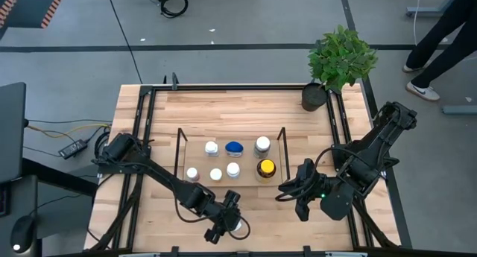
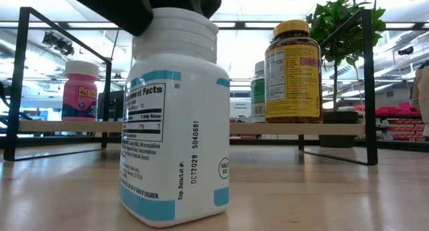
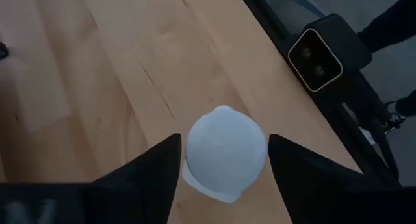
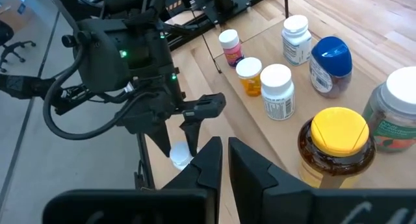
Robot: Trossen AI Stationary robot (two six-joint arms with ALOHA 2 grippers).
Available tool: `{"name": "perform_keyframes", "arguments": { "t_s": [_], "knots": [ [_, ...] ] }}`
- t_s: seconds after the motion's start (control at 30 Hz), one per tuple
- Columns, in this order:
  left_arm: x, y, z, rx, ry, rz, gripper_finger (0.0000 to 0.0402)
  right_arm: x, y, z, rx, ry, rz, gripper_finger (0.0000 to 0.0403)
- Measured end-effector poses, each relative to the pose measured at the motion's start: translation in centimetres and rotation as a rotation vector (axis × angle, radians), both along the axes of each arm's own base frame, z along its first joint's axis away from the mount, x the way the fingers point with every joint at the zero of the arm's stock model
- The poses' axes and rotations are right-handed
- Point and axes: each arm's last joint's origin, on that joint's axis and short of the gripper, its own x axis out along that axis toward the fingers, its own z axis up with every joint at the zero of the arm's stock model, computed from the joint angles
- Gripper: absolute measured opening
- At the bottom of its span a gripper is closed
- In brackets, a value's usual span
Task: Pick and place medicine bottles onto shelf by color
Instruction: Put the white and blue medicine bottle on the shelf
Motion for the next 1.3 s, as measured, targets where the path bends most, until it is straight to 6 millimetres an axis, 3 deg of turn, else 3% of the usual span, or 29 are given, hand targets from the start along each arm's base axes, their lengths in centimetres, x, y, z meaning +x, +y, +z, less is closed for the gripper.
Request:
{"name": "perform_keyframes", "arguments": {
  "t_s": [0.33,0.73,1.03,1.3],
  "knots": [
    [0.3,-0.5,-1.5,-0.013,0.034,0.037,0.0203,0.0,0.0,0.0,-0.001,0.0,0.001,0.0035],
    [0.2,-0.4,-1.0,-0.078,0.048,0.1,0.0197,0.0,0.0,0.0,-0.022,0.002,0.014,0.0035],
    [-0.9,0.7,3.3,-0.219,0.036,0.24,0.0182,0.0,0.0,0.0,-0.049,0.005,0.031,0.0035],
    [-4.6,3.8,7.5,-0.113,0.099,0.385,0.0182,0.0,0.0,0.0,-0.08,0.009,0.05,0.0035]
  ]
}}
